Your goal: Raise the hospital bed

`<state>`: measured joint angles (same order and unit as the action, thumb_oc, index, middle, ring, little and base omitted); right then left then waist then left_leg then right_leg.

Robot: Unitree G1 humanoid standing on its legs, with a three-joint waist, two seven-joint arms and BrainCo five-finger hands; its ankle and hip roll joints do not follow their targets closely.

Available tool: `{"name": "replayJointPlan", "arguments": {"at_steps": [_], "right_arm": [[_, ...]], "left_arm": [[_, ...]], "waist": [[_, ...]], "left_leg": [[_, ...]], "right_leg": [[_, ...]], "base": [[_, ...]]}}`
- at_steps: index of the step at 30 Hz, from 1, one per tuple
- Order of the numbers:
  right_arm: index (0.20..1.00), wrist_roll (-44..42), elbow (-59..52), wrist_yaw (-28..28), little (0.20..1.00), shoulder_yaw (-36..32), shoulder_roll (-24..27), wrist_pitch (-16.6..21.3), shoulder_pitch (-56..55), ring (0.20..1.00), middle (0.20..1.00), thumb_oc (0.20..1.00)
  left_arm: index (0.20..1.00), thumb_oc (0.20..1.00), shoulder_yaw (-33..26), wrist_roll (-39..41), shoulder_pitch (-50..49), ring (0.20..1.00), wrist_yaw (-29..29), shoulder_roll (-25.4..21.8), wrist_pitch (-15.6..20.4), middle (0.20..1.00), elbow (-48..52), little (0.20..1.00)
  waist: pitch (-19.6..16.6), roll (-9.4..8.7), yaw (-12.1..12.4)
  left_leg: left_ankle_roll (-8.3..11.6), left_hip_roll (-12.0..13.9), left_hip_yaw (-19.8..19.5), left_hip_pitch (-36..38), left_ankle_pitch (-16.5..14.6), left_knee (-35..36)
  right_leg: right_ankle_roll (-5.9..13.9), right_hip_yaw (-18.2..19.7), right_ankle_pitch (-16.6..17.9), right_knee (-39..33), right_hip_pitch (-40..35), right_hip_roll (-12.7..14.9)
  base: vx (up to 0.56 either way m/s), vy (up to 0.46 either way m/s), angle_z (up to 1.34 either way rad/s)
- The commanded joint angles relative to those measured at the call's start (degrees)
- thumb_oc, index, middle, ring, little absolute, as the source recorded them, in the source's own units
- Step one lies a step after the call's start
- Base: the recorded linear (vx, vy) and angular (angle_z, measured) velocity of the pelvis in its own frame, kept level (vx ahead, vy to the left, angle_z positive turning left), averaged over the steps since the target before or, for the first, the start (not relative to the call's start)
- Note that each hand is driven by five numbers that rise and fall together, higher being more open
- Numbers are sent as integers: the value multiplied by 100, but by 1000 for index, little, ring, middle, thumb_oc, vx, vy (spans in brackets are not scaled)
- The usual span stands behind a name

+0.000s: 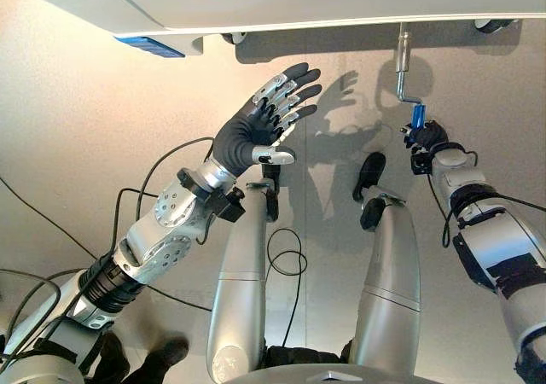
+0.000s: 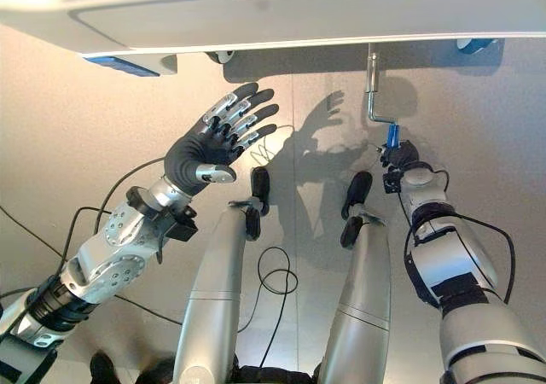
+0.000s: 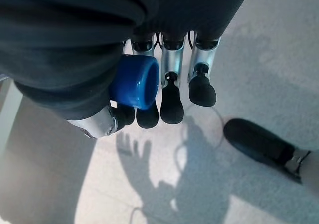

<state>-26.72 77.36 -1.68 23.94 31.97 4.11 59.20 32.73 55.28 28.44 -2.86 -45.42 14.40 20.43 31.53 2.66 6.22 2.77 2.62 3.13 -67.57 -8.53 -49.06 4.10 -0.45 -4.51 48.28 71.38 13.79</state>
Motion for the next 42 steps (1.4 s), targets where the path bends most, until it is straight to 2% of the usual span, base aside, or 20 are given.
{"name": "replayJointPlan", "arguments": {"at_steps": [1,5,8,9,10,11,13,14,15,20,23,31,36,42], "right_arm": [[200,-735,96,-330,200,-312,833,230,3,200,200,200],[200,-1364,-582,-379,200,-550,998,486,-220,200,200,200],[200,-1572,-1526,-494,200,-679,1001,707,-563,200,200,200],[200,-1570,-1533,-498,200,-683,999,705,-570,200,200,200],[200,-1536,-2516,-587,200,-815,1022,872,-981,200,200,200],[200,-1533,-2524,-592,200,-821,1020,869,-990,200,200,200],[200,-1495,-3681,-669,200,-990,1027,1078,-1435,200,200,200],[200,-1465,-4606,-741,200,-1346,910,1254,-1987,200,200,200],[200,-1461,-4616,-745,200,-1352,908,1250,-1996,200,200,200],[200,-1290,-7070,-615,200,-1837,591,1530,-3148,200,200,200],[200,-1408,-7800,-429,200,-1841,550,1578,-3392,200,200,200],[200,-1835,-8963,-65,200,-1592,600,1550,-3622,200,200,200],[200,-2148,-9574,279,200,-933,879,1338,-3557,200,200,200],[200,-2355,-9784,497,200,-103,866,1134,-3195,200,200,200]], "left_arm": [[1000,1000,-155,11,-114,1000,-214,467,281,1000,325,1000],[1000,1000,-315,-36,-240,1000,-197,492,295,1000,330,1000],[1000,1000,-548,-69,-394,1000,-139,453,311,1000,352,1000],[1000,1000,-547,-69,-396,1000,-139,451,310,1000,354,1000],[1000,1000,-812,-143,-558,1000,-79,402,330,1000,370,1000],[1000,1000,-810,-144,-560,1000,-78,401,329,1000,372,1000],[1000,1000,-1046,-198,-677,1000,0,348,360,1000,338,1000],[1000,1000,-1223,-238,-791,1000,74,319,344,1000,328,1000],[1000,1000,-1219,-238,-791,1000,75,317,344,1000,329,1000],[1000,1000,-1750,-418,-1105,1000,281,110,352,1000,379,1000],[1000,1000,-1927,-524,-1261,1000,346,-12,348,1000,411,1000],[1000,1000,-2149,-637,-1478,1000,391,-245,337,1000,582,1000],[1000,1000,-2046,-484,-1483,1000,389,-250,321,1000,703,1000],[1000,1000,-1872,-358,-1384,1000,427,-111,324,1000,743,1000]], "waist": [[-174,513,-237],[-174,435,-387],[-174,361,-482],[-174,359,-481],[-174,312,-541],[-174,309,-540],[-174,248,-619],[-174,177,-677],[-174,175,-674],[-174,33,-805],[-174,-5,-818],[-174,-93,-796],[-174,-146,-741],[-174,-143,-659]], "left_leg": [[309,-118,-79,-101,933,761],[314,-63,-35,-53,936,828],[317,-40,-21,-16,942,883],[317,-41,-20,-13,943,884],[323,-26,-9,-3,954,905],[323,-26,-8,0,954,906],[312,-15,-22,9,960,942],[304,-27,-28,24,956,940],[304,-28,-28,27,956,941],[315,-18,-63,-1,954,869],[317,-25,-72,-30,951,789],[338,-26,-94,-75,962,628],[353,-33,-127,-96,996,583],[359,-47,-141,-102,1022,552]], "right_leg": [[309,-35,281,-2,-216,-110],[295,-13,247,-1,-200,-169],[285,2,234,-8,-189,-200],[285,3,234,-8,-191,-200],[280,5,234,-26,-198,-213],[280,6,234,-26,-200,-212],[278,9,249,-57,-203,-240],[275,-7,248,-44,-208,-253],[275,-7,248,-44,-210,-253],[276,-40,255,9,-198,-294],[288,-44,278,43,-186,-304],[310,-61,347,104,-215,-292],[320,-86,401,93,-256,-260],[315,-98,414,106,-289,-233]], "base": [[36,-57,-1],[16,-29,-1],[2,-15,-8],[-6,-19,-6],[0,0,0],[-7,-23,-4],[-7,-24,-6],[-9,-24,-5],[-9,-25,-5],[-1,-3,-1],[0,0,0],[0,0,0],[-2,8,-1],[0,0,0]]}}
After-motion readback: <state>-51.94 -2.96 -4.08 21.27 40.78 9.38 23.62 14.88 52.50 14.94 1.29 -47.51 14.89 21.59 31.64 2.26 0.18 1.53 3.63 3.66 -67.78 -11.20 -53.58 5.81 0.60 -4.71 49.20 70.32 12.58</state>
